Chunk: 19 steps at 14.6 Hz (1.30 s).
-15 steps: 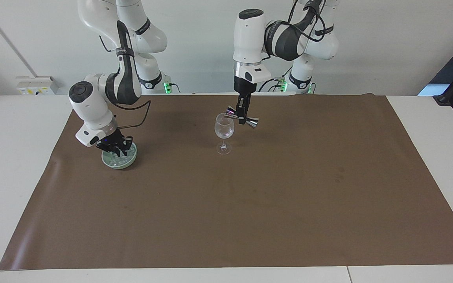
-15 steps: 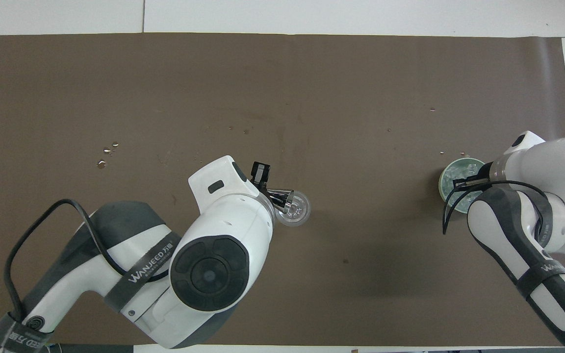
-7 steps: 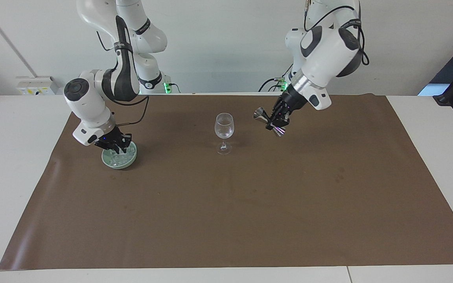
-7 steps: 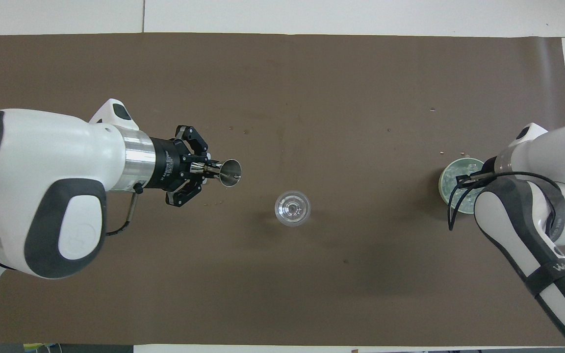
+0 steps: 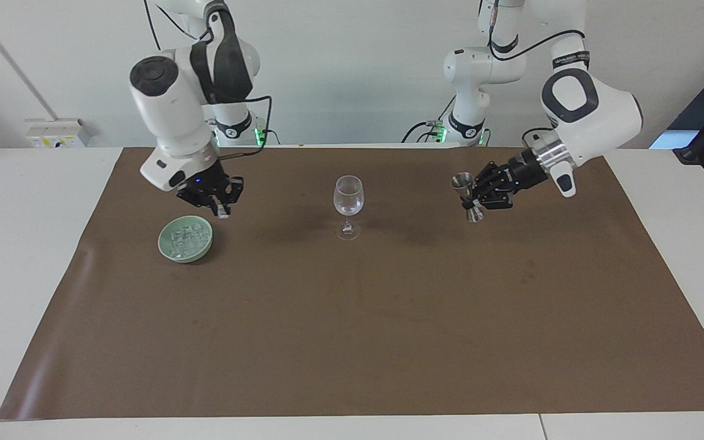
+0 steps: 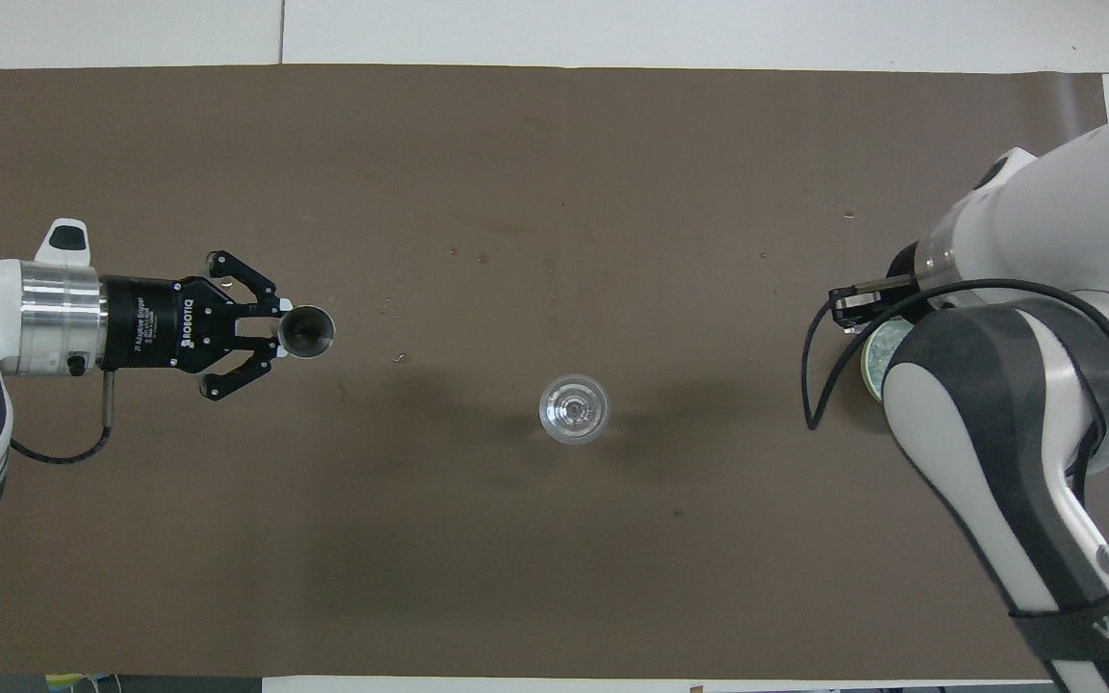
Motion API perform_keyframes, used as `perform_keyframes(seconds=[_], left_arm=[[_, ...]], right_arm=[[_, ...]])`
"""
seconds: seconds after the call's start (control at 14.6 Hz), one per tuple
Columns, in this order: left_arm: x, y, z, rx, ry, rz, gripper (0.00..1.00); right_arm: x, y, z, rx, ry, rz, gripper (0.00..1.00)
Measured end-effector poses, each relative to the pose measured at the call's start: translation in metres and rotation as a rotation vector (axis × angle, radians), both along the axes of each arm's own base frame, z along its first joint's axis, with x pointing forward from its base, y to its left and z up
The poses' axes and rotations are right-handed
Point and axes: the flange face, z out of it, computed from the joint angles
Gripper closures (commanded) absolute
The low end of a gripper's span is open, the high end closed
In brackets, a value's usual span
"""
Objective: Pour wine and add ice with both arms
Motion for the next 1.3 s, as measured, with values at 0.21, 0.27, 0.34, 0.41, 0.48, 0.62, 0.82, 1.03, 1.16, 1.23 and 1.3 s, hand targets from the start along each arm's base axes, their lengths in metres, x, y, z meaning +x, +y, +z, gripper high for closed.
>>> perform_keyframes(seconds=[0.21, 0.27, 0.34, 0.41, 0.48, 0.62, 0.82, 1.03, 1.16, 1.23, 1.3], left_arm=[[0.012, 0.057, -0.031, -0.095, 0.034, 0.086, 1.00], [0.014, 0.072, -0.039, -0.117, 0.042, 0.110, 1.00], [0.015, 0.087, -0.047, -0.137, 0.044, 0.122, 1.00], [0.015, 0.101, -0.053, -0.157, 0.039, 0.118, 1.00], [0.012, 0.119, -0.063, -0.186, 0.032, 0.104, 1.00], [0.007, 0.162, -0.085, -0.245, 0.019, 0.104, 1.00], [0.005, 0.207, -0.116, -0.283, -0.004, 0.142, 1.00], [0.003, 0.231, -0.140, -0.315, -0.023, 0.182, 1.00], [0.005, 0.234, -0.146, -0.333, -0.029, 0.212, 1.00], [0.007, 0.234, -0.148, -0.348, -0.033, 0.233, 1.00], [0.009, 0.235, -0.152, -0.361, -0.036, 0.258, 1.00]], right_arm=[[-0.019, 0.094, 0.024, 0.040, -0.035, -0.043, 0.95], [-0.026, 0.116, 0.027, 0.051, -0.041, -0.051, 0.95], [-0.033, 0.138, 0.027, 0.061, -0.047, -0.064, 0.95], [-0.039, 0.154, 0.025, 0.068, -0.048, -0.075, 0.95], [-0.046, 0.169, 0.021, 0.070, -0.046, -0.080, 0.95], [-0.056, 0.195, 0.014, 0.084, -0.052, -0.084, 0.95], [-0.073, 0.228, -0.007, 0.084, -0.040, -0.088, 0.91], [-0.082, 0.229, -0.024, 0.060, -0.012, -0.082, 0.90], [-0.086, 0.224, -0.033, 0.046, 0.003, -0.085, 0.88], [-0.087, 0.223, -0.035, 0.042, 0.007, -0.086, 0.85], [-0.088, 0.222, -0.035, 0.041, 0.008, -0.086, 0.72]])
